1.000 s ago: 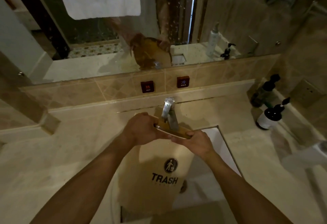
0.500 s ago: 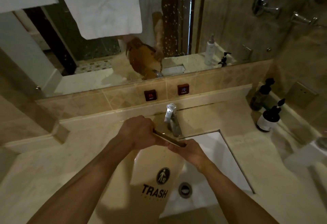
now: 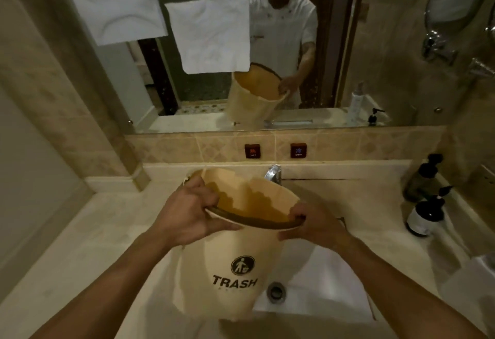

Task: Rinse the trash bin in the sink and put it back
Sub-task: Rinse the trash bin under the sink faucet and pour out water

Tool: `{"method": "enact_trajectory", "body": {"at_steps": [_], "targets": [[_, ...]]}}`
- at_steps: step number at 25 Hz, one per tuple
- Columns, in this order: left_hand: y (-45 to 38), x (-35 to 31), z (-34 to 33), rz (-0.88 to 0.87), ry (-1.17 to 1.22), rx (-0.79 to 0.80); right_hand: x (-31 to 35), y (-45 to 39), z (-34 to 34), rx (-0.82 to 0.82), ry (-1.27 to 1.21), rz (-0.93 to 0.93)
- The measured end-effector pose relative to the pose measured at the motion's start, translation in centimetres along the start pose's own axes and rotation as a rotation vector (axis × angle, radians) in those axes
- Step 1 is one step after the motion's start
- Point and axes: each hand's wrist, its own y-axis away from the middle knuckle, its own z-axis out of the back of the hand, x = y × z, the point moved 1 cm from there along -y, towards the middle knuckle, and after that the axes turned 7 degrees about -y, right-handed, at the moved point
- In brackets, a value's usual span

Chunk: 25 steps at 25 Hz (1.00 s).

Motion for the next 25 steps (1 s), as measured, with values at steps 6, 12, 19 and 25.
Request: {"method": "enact_trajectory", "body": {"at_steps": [6,12,19,25], "targets": [[1.5,-0.3,-1.8,0.31,0.342,0.028,3.9,0.7,4.5,-0.15,0.151,0.101],[1.1,-1.1,-2.9,0.37,0.345,0.084,3.7,2.0,5.0,-0.219,0.232,0.05],[-0.3,0.9,-3.6,0.222,0.436,-0.164,6.2,2.4,5.0,-0.195,0.227,-0.044],[0.4,1.4,-5.1,0.394,0.604,-0.096,8.3,-0.1,4.9,-0.16,0.279,-0.129]]}}
